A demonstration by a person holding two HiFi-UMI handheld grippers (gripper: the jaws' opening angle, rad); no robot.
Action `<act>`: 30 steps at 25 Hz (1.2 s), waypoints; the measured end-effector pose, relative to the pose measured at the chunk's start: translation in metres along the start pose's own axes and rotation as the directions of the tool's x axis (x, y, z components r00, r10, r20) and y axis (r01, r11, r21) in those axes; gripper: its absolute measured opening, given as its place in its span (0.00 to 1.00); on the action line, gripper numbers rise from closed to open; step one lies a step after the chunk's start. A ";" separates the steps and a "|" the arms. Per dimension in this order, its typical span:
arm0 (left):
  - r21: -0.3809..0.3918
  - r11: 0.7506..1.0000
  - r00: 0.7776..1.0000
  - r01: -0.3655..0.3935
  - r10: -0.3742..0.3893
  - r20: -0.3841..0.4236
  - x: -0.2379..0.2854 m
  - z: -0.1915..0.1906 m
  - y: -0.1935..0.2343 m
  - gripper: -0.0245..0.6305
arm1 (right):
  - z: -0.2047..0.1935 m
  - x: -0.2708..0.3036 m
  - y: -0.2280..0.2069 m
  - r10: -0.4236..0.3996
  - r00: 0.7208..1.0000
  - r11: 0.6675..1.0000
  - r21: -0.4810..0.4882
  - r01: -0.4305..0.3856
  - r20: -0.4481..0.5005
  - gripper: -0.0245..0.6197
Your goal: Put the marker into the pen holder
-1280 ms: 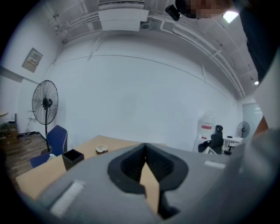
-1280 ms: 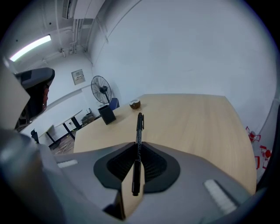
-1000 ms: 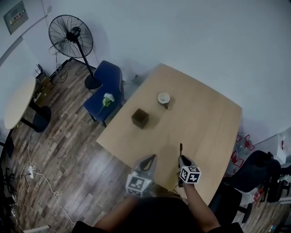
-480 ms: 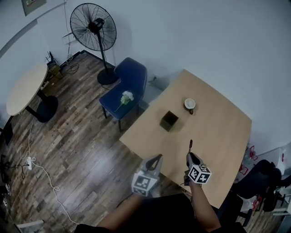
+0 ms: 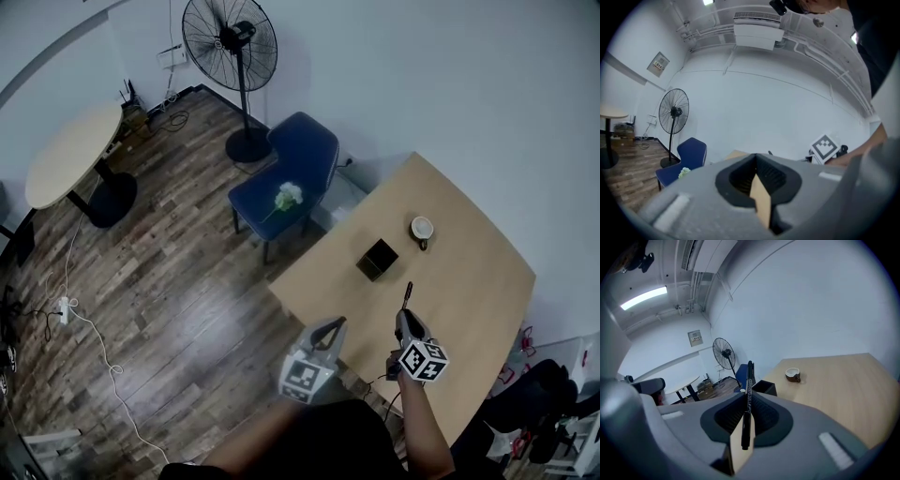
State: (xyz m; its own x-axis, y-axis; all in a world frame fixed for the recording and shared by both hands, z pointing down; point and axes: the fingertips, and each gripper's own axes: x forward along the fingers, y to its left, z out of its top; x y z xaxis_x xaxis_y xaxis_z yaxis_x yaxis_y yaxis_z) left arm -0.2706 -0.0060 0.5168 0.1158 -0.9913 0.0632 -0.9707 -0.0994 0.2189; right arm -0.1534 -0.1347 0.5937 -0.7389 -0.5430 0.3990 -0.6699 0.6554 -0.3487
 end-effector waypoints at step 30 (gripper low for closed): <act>0.074 0.984 0.970 0.162 -0.145 -0.194 0.213 0.007 0.119 0.04 | 0.067 0.189 -0.062 -0.070 0.995 0.989 0.137 0.060 0.071 0.10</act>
State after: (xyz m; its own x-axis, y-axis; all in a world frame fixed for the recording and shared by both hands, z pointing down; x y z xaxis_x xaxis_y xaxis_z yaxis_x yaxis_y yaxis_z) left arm -0.3631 -0.2300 0.5496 0.2941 -0.9305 0.2185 -0.9519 -0.2647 0.1540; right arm -0.2566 -0.3134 0.6343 -0.6933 -0.6235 0.3613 -0.7166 0.5438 -0.4367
